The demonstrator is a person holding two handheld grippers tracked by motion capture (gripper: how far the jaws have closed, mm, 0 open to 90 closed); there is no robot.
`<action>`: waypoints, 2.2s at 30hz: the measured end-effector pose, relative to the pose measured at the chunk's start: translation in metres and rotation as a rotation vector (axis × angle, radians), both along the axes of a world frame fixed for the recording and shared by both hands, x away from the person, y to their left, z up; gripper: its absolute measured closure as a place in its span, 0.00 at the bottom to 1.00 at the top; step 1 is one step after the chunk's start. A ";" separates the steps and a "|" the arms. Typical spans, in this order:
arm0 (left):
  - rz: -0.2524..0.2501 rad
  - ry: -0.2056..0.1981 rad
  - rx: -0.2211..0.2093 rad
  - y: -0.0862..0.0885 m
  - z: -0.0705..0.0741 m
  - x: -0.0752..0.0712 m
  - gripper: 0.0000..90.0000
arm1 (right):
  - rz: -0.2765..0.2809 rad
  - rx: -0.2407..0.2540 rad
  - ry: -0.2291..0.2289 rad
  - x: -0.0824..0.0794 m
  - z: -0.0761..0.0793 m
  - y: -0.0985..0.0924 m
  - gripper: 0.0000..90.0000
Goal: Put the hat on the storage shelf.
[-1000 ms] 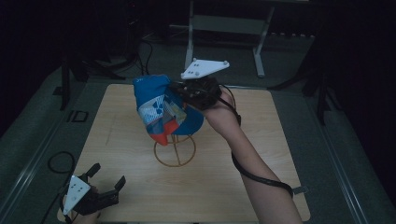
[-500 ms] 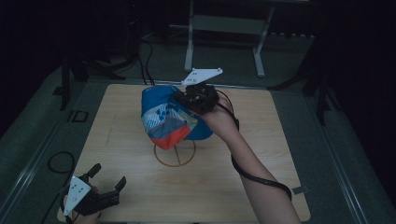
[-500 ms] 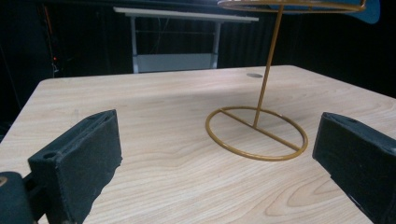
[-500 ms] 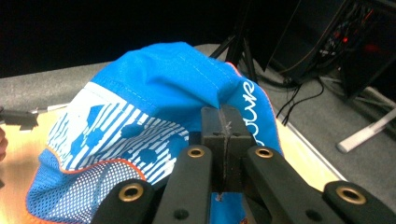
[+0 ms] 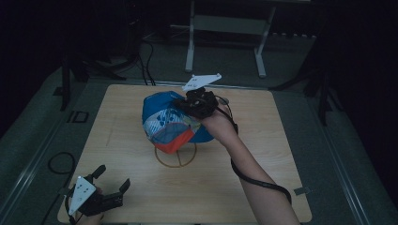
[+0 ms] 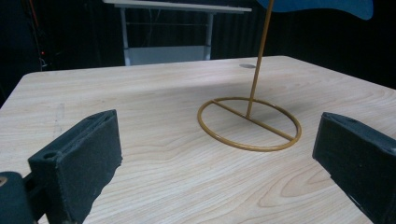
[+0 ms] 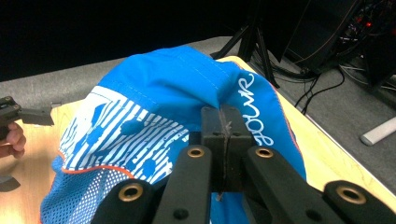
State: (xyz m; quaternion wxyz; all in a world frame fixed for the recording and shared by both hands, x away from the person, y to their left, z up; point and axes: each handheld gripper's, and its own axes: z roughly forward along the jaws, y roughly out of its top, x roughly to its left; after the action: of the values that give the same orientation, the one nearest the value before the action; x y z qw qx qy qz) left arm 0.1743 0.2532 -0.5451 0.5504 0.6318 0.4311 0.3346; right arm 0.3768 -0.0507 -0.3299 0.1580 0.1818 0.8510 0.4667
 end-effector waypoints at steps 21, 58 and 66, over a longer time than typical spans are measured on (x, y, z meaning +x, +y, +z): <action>-0.010 0.018 0.001 0.001 -0.003 0.002 0.02 | 0.006 0.014 0.051 0.005 -0.020 -0.027 0.78; -0.021 0.022 -0.015 0.000 -0.006 0.003 0.02 | 0.013 0.153 0.073 -0.018 -0.039 -0.083 0.22; -0.029 0.024 -0.018 -0.001 -0.006 0.003 0.02 | 0.028 0.169 0.062 -0.029 -0.057 -0.096 0.18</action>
State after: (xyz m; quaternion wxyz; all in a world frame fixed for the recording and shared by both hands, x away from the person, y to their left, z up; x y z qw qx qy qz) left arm 0.1773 0.2519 -0.5511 0.5557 0.6371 0.4314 0.3149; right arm 0.3476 -0.1462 -0.3872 0.1091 0.1971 0.8154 0.5332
